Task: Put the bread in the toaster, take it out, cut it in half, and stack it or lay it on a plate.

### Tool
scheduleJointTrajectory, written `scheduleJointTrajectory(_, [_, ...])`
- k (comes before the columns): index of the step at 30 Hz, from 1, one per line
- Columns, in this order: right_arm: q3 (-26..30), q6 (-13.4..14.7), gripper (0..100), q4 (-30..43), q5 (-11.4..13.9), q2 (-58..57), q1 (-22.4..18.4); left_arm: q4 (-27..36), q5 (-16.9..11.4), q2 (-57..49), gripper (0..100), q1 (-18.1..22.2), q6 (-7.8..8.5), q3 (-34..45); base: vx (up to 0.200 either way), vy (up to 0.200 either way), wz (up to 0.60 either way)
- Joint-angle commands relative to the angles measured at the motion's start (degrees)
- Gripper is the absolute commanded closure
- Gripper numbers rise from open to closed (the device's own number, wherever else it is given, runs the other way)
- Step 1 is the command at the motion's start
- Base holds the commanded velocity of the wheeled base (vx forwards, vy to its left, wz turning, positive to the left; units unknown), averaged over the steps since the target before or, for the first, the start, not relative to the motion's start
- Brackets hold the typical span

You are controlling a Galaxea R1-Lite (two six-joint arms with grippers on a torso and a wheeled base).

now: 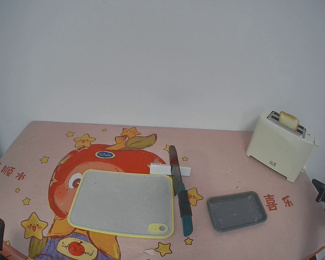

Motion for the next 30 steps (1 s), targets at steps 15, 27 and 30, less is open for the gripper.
scheduleJointTrajectory(15, [-0.8,0.1,100,-2.9,-0.7,4.2,3.0,0.0,0.1,-0.5,100,0.0,-0.01,1.0,0.000,0.000,0.00])
scheduleJointTrajectory(27, [-5.3,0.4,100,-1.8,-0.7,6.6,2.5,0.0,0.0,-0.5,100,0.0,-0.01,1.0,0.000,0.000,0.00])
scheduleJointTrajectory(30, [-6.4,0.5,100,-1.8,-0.7,7.1,2.4,0.0,0.1,-0.5,100,0.0,-0.01,1.0,0.000,0.000,0.00])
